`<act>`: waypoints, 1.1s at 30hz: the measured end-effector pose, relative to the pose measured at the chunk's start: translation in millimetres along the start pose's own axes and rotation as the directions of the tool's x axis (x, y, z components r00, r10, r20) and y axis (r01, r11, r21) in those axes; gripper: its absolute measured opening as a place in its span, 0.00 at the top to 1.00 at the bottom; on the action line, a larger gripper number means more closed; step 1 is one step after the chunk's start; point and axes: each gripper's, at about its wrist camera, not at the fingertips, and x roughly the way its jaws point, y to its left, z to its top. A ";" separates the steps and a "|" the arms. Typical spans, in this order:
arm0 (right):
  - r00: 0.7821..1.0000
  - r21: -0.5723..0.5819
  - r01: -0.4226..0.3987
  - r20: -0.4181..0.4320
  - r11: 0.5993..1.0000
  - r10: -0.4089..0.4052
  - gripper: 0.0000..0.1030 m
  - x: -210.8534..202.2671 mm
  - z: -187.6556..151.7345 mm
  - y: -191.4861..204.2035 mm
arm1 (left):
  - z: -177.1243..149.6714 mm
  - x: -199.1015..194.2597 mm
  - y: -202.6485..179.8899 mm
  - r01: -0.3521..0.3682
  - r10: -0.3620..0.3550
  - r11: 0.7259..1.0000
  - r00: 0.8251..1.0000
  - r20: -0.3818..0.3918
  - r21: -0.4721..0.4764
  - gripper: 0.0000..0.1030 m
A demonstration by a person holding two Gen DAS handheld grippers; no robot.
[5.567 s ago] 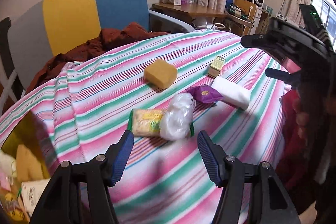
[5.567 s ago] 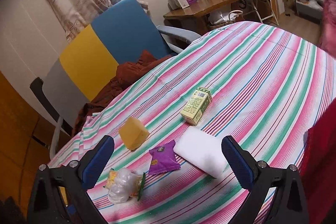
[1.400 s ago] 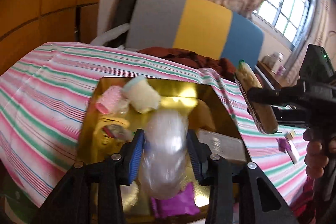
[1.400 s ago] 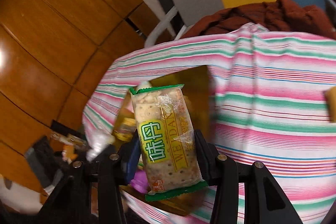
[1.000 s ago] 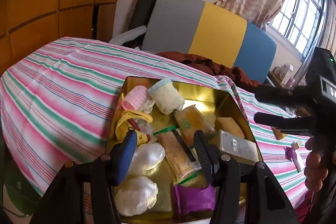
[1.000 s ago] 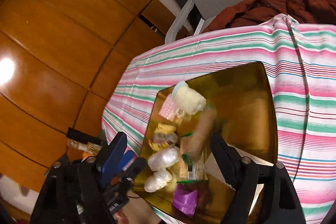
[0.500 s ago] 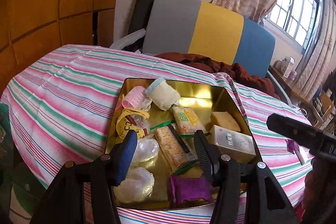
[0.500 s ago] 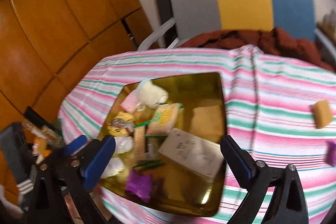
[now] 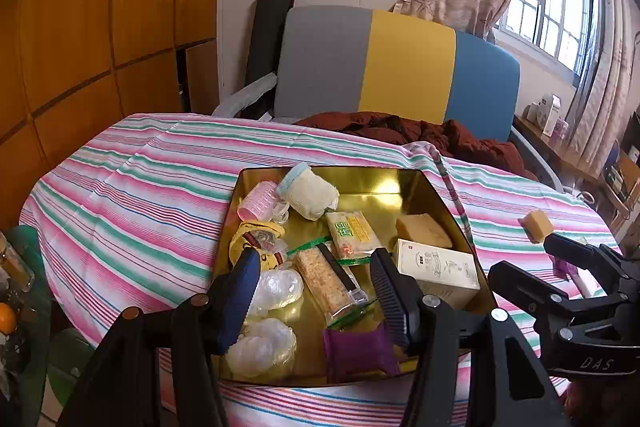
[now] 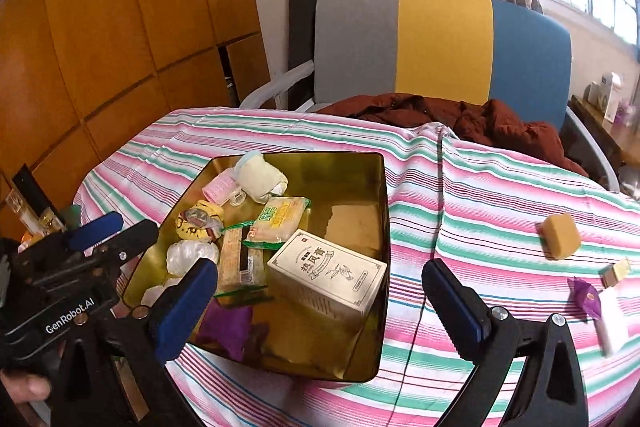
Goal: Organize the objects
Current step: 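Release both items in the tray and lift both tools away, then move both tools over the cloth toward the yellow sponge and small box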
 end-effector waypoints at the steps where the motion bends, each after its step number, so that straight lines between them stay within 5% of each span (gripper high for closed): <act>1: 1.000 0.000 0.002 0.001 1.000 -0.002 0.00 -0.5 -0.9 -0.1 | -0.2 -1.4 -0.1 -0.001 0.001 1.000 1.000 0.004 0.001 0.44; 33: 0.986 -0.002 0.163 0.046 0.987 -0.163 0.00 -14.4 -19.5 -22.0 | -14.7 2.2 -38.6 0.041 -0.038 0.993 0.999 -0.031 0.108 0.43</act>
